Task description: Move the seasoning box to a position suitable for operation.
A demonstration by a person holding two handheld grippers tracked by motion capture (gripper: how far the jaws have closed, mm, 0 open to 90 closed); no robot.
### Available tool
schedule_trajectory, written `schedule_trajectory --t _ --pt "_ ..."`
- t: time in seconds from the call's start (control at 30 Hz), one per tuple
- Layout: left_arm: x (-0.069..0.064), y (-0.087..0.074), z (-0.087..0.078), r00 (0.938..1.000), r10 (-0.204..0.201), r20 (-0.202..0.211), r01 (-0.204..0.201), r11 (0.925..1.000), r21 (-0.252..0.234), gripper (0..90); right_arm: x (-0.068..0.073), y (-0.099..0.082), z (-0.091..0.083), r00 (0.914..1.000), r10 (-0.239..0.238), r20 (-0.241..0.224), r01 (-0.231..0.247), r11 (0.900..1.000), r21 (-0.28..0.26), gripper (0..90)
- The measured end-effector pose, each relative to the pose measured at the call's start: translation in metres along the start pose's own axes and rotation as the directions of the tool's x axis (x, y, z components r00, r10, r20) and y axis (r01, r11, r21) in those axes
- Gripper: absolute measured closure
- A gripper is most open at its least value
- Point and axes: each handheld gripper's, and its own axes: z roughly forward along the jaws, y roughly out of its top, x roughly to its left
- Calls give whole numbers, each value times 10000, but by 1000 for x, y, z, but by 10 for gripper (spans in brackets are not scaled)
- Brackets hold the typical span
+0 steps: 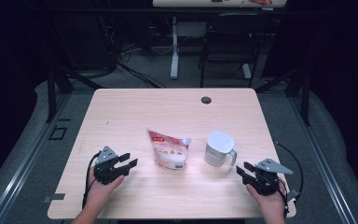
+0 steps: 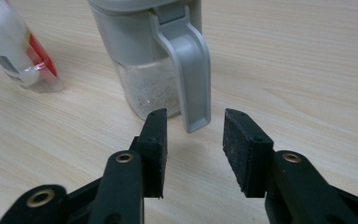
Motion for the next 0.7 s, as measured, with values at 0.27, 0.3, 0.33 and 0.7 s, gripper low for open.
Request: schedule_trajectory --t 0.27,0.3,0.33,0.7 --pt "-1 -2 -1 10000 74 -46 -73 9999 150 550 9 6 1 9983 -409 -416 389 9981 -486 603" --pt "-2 -2 0 9999 98 -94 -97 9999 130 544 11 7 0 9980 -427 -462 401 9977 -545 604" --pt "-3 -2 0 9999 156 -63 -155 9998 116 532 12 8 0 9978 -420 -514 386 9971 -657 605" --pt "-17 24 2 9940 914 595 -909 9958 -104 482 13 10 6 9969 -344 -712 298 9975 -642 583"
